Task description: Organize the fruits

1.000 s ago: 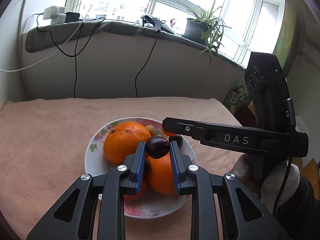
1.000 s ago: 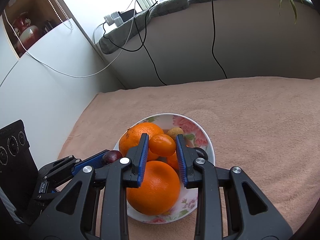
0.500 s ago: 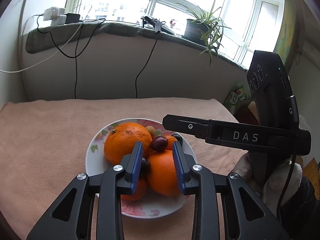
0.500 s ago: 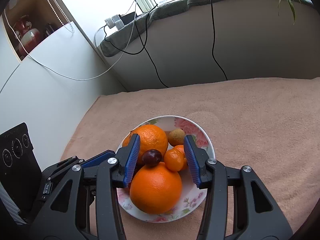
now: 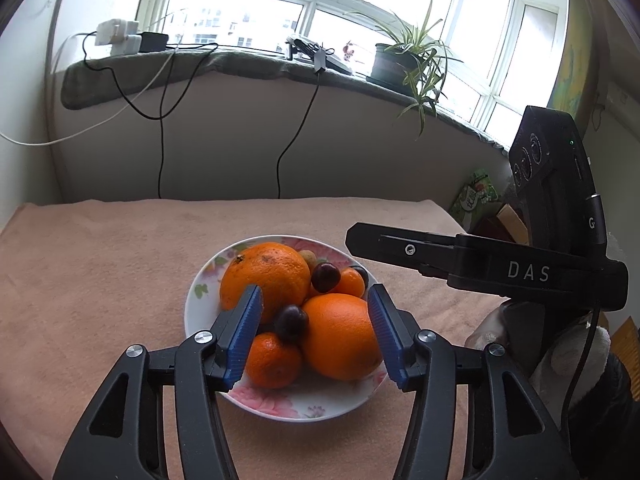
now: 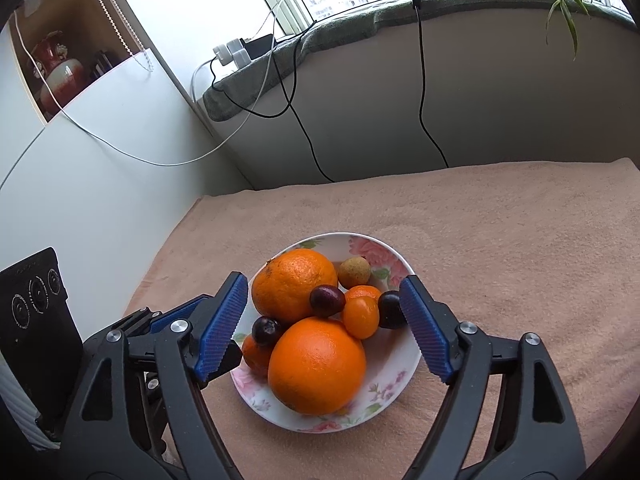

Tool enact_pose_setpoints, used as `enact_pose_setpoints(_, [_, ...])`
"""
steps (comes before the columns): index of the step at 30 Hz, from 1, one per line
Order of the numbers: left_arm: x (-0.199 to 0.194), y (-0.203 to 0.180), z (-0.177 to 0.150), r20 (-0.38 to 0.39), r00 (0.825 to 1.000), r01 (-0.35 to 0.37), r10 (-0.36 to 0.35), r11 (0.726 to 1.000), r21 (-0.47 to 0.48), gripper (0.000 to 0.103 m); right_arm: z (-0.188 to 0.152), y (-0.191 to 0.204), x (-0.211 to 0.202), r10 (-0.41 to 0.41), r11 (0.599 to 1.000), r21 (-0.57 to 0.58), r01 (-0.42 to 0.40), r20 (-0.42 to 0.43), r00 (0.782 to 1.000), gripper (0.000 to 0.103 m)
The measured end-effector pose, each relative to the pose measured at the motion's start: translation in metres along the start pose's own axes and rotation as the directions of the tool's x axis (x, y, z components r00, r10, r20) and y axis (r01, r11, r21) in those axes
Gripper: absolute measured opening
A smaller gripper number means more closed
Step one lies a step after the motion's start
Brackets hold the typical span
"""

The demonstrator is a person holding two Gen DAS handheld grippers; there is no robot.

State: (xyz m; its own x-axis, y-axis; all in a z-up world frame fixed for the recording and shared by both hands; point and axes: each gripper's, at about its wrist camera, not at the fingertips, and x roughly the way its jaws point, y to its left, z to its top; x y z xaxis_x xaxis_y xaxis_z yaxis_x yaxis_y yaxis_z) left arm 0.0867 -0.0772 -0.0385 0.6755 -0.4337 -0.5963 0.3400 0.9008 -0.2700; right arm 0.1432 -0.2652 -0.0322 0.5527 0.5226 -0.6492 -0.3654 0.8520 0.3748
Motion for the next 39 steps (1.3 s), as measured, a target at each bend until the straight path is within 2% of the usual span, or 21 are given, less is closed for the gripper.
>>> enact_pose_setpoints(6, [-0.009, 0.001, -0.005, -0.002, 1.000, -0.018, 0.018, 1.000, -0.005, 0.072, -0.004, 0.007, -0.014, -0.028, 0.999, -0.024, 0.029, 0.032, 0.999, 0.088])
enact_pose_setpoints(10, [-0.015, 0.003, -0.009, -0.007, 0.998, -0.055, 0.055, 0.998, -0.011, 0.077, -0.009, 0.014, -0.024, -0.048, 0.997, -0.053, 0.052, 0.068, 0.997, 0.094])
enact_pose_setpoints(21, [-0.041, 0.004, -0.021, 0.020, 0.988, -0.154, 0.154, 0.988, -0.015, 0.078, -0.027, 0.030, -0.061, -0.109, 0.988, -0.086, 0.124, 0.159, 0.981, 0.097])
enact_pose_setpoints(25, [-0.051, 0.007, -0.024, 0.031, 0.985, -0.168, 0.169, 0.985, -0.037, 0.078, -0.036, 0.037, -0.073, -0.142, 0.981, -0.106, 0.163, 0.181, 0.973, 0.098])
enact_pose_setpoints(29, [-0.058, 0.008, -0.027, 0.039, 0.980, -0.192, 0.194, 0.980, -0.043, 0.078, -0.045, 0.042, -0.079, -0.177, 0.970, -0.127, 0.205, 0.202, 0.963, 0.103])
enact_pose_setpoints(33, [-0.064, 0.008, -0.028, 0.049, 0.977, -0.204, 0.206, 0.978, -0.049, 0.078, -0.053, 0.046, -0.081, -0.210, 0.959, -0.147, 0.240, 0.195, 0.958, 0.103])
enact_pose_setpoints(39, [-0.069, 0.009, -0.029, 0.057, 0.975, -0.213, 0.216, 0.975, -0.056, 0.078, -0.060, 0.043, -0.083, -0.217, 0.962, -0.130, 0.242, 0.180, 0.959, 0.103])
